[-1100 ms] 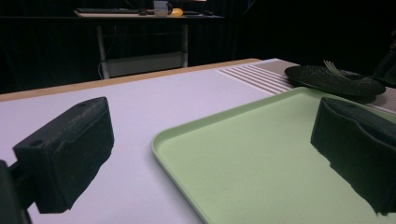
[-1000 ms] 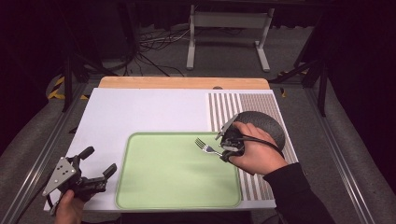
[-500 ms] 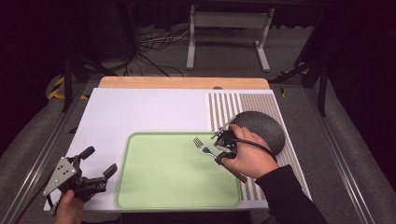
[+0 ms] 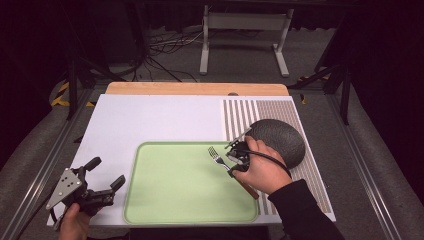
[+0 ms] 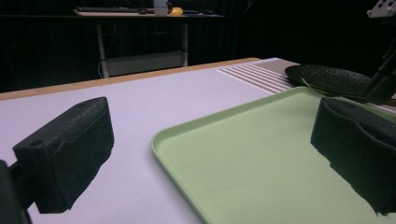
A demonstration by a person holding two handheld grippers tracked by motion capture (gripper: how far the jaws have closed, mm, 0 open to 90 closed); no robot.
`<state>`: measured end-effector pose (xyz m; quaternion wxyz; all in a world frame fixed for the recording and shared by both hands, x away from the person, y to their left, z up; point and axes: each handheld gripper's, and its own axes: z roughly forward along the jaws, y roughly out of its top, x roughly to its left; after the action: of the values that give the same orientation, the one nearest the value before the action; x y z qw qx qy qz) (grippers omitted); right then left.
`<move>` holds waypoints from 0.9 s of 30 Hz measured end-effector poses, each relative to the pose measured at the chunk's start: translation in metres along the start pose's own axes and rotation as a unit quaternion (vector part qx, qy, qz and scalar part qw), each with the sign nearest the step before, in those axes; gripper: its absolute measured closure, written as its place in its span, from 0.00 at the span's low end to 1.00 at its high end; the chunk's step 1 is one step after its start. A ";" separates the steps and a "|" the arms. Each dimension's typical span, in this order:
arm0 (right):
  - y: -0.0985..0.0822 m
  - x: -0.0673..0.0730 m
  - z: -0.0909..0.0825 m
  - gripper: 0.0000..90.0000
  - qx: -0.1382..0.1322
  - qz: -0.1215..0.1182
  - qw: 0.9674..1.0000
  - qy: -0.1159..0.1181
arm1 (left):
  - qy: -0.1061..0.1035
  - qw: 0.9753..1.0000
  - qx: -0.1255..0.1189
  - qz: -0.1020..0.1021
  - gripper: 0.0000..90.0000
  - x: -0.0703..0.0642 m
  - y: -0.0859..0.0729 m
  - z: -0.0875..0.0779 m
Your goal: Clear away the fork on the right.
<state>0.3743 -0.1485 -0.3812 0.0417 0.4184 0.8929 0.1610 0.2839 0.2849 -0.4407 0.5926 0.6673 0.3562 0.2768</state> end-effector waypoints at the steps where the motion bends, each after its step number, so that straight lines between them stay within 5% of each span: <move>1: 0.000 0.000 0.001 0.87 0.001 0.002 1.000 -0.002 | 0.000 1.000 0.000 0.000 0.00 0.000 0.000 0.000; 27: -0.003 0.002 0.025 0.87 0.023 0.039 0.999 -0.005 | 0.001 1.000 0.002 0.000 0.00 0.001 0.000 0.000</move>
<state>0.3755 -0.1424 -0.4058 0.0304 0.4550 0.8789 0.1402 0.2842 0.2854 -0.4406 0.5908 0.6683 0.3572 0.2769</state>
